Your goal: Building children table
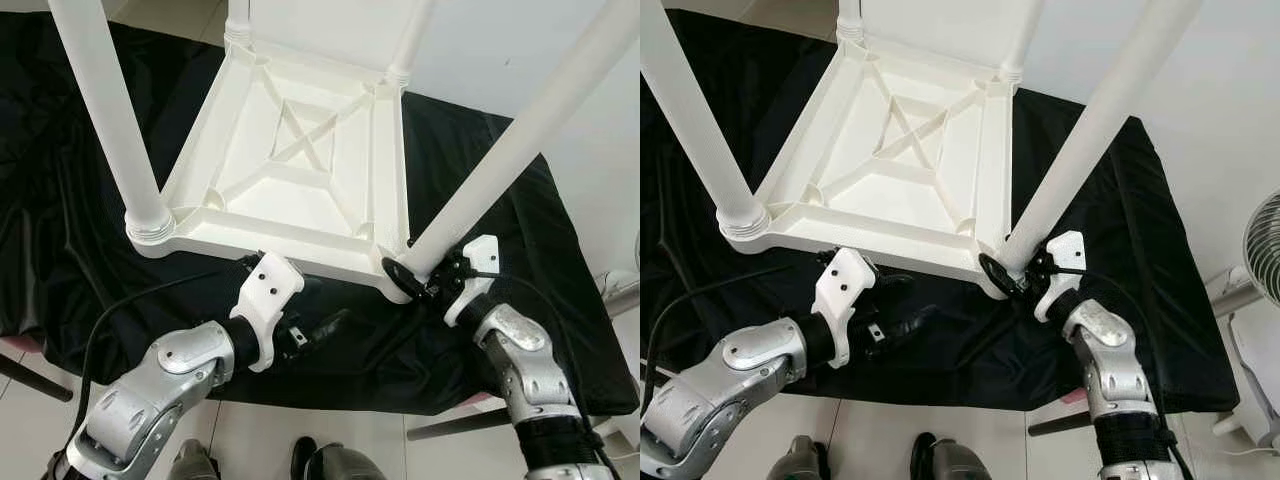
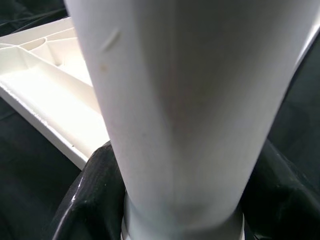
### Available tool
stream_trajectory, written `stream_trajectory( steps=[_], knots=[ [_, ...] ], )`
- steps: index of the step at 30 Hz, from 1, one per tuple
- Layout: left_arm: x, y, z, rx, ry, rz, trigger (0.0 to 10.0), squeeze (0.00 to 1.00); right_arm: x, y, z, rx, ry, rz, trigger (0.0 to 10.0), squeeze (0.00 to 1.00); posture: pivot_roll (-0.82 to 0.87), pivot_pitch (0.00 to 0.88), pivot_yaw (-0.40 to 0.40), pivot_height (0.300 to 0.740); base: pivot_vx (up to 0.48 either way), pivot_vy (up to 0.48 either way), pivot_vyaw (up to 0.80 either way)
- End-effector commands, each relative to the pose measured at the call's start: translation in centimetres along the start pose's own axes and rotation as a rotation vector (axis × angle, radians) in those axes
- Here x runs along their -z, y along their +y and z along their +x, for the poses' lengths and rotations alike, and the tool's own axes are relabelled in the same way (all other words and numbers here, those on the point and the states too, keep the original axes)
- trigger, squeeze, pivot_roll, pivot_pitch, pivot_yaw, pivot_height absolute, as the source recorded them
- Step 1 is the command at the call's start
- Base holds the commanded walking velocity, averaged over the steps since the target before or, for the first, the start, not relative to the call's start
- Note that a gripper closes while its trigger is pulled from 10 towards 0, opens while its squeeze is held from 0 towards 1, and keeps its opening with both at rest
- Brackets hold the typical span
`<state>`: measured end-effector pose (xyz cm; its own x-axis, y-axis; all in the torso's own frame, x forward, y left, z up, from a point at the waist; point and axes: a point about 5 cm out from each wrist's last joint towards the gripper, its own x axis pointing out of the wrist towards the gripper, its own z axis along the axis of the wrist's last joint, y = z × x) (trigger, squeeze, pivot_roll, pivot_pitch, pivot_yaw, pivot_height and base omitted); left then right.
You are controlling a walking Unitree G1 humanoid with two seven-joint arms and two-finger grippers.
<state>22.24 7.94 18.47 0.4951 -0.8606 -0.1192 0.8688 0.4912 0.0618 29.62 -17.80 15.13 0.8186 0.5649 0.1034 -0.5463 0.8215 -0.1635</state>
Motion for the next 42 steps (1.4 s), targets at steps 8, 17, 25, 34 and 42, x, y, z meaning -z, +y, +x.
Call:
stream_trajectory(
  steps=[8, 17, 25, 34, 42],
  knots=[
    [0.1, -0.7, 0.1, 0.045, 0.006, -0.002, 10.0, 0.0, 0.0, 1.9, -0.7, 0.198, -0.004, 0.041, 0.0, 0.0, 0.11, 0.206, -0.154, 0.74, 0.0, 0.0, 0.0],
    [0.1, -0.9, 0.2, 0.049, 0.006, -0.005, 10.0, 0.0, 0.0, 4.3, 0.0, 0.453, 0.027, 0.066, 0.0, 0.0, 0.11, 0.198, -0.168, 0.74, 0.0, 0.0, 0.0],
    [0.1, -0.9, 0.2, 0.046, 0.004, -0.005, 10.0, 0.0, -0.3, 5.6, 0.7, 0.477, 0.03, 0.107, 1.2, 0.0, 0.12, 0.189, -0.174, 0.74, 0.0, 0.0, 0.0],
    [0.1, -0.8, 0.3, 0.05, 0.005, 0.002, 10.0, 0.0, -1.3, 2.2, -0.1, 0.262, -0.022, 0.071, 10.0, 1.0, 0.12, 0.176, -0.172, 0.74, 0.0, 0.0, 0.0],
    [0.1, -0.6, 0.2, 0.048, 0.006, 0.005, 10.0, 0.0, -2.0, 0.9, -0.1, 0.038, -0.035, 0.024, 10.0, 1.0, 0.12, 0.177, -0.163, 0.74, 0.0, 0.0, 0.0]
  ],
)
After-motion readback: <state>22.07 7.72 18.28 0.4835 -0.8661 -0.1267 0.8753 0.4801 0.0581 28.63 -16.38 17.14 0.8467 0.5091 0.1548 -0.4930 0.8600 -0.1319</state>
